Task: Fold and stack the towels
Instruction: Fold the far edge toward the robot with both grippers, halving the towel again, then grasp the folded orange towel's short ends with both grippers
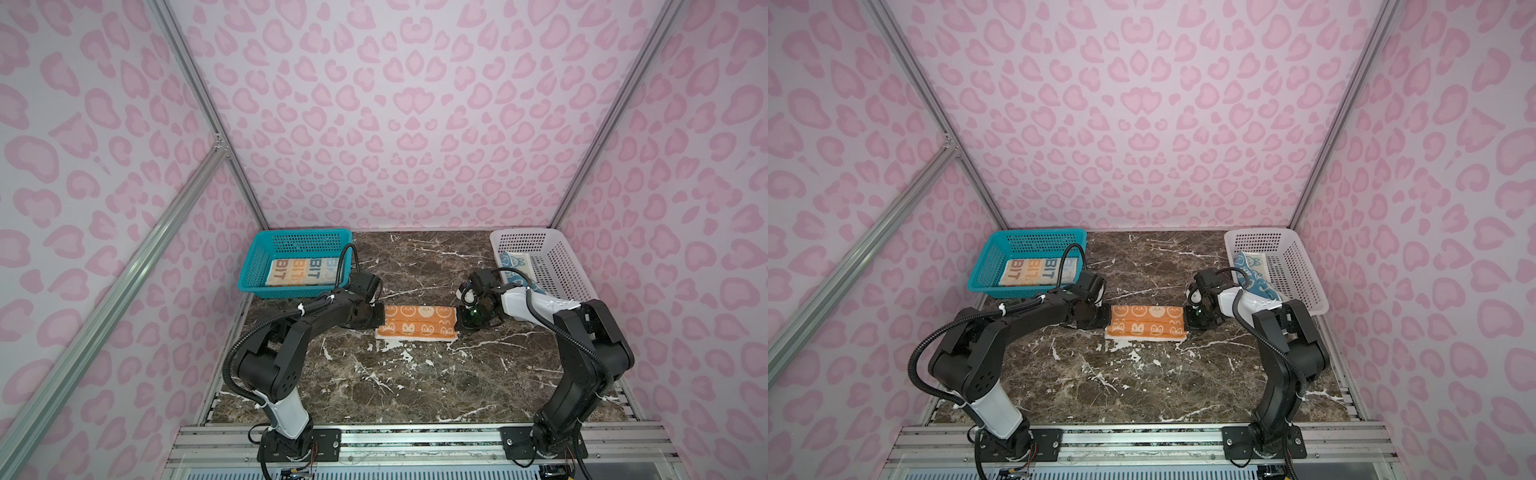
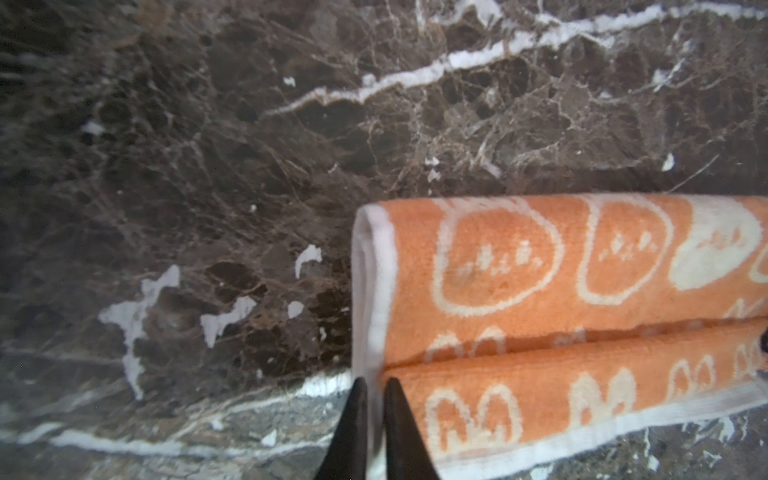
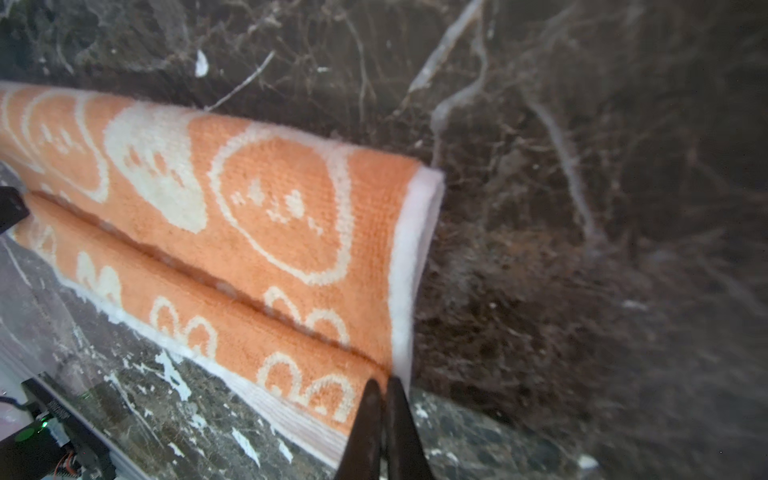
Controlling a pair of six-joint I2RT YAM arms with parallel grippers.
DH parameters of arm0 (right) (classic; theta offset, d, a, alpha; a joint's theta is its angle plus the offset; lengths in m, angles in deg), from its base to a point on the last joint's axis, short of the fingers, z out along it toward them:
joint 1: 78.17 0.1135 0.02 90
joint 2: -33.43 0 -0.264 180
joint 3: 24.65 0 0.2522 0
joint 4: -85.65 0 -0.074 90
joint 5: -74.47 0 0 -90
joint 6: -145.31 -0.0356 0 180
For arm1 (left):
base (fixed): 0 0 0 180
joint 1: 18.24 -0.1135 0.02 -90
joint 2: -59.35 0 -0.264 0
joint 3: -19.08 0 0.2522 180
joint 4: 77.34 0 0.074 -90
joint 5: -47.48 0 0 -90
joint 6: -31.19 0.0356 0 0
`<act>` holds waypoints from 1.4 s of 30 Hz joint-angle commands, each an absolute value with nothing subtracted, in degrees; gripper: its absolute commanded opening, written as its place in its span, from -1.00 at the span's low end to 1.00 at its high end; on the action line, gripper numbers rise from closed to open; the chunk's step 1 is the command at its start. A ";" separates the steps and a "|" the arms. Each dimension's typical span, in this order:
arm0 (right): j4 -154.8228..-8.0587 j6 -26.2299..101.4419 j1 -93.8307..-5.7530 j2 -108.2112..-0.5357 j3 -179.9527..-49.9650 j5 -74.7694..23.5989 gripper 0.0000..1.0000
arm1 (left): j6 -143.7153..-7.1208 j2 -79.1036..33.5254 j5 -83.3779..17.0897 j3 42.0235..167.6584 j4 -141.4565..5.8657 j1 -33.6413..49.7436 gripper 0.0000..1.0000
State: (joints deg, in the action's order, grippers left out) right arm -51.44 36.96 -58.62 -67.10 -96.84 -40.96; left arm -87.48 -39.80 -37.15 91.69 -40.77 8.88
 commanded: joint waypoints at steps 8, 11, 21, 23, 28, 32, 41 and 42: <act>-49.51 33.95 -57.34 -59.08 -98.94 -42.25 0.42 | -91.13 -33.05 -34.35 95.48 -39.05 9.76 0.52; -55.29 29.40 -57.26 -57.24 -96.66 -47.97 0.61 | -95.22 -32.83 -28.77 95.44 -42.04 11.36 0.65; -72.04 18.70 -54.73 -59.63 -86.17 -57.28 0.73 | -101.84 -35.55 -25.04 87.49 -48.54 14.87 0.74; -71.51 19.62 -54.77 -60.76 -85.48 -56.65 0.74 | -101.06 -36.12 -25.71 85.99 -48.35 14.83 0.76; -69.56 21.88 -55.83 -62.96 -85.08 -55.32 0.77 | -99.80 -37.81 -27.12 84.95 -46.71 14.55 0.78; -65.46 24.32 -55.93 -61.88 -87.70 -54.38 0.78 | -97.29 -37.79 -28.43 88.96 -42.11 14.50 0.78; -52.11 30.98 -58.75 -59.75 -96.39 -48.52 0.96 | -90.34 -39.76 -35.01 101.55 -27.20 12.91 0.96; -51.86 31.20 -59.15 -60.22 -96.41 -48.49 0.96 | -90.06 -39.86 -34.87 101.46 -27.18 12.58 0.96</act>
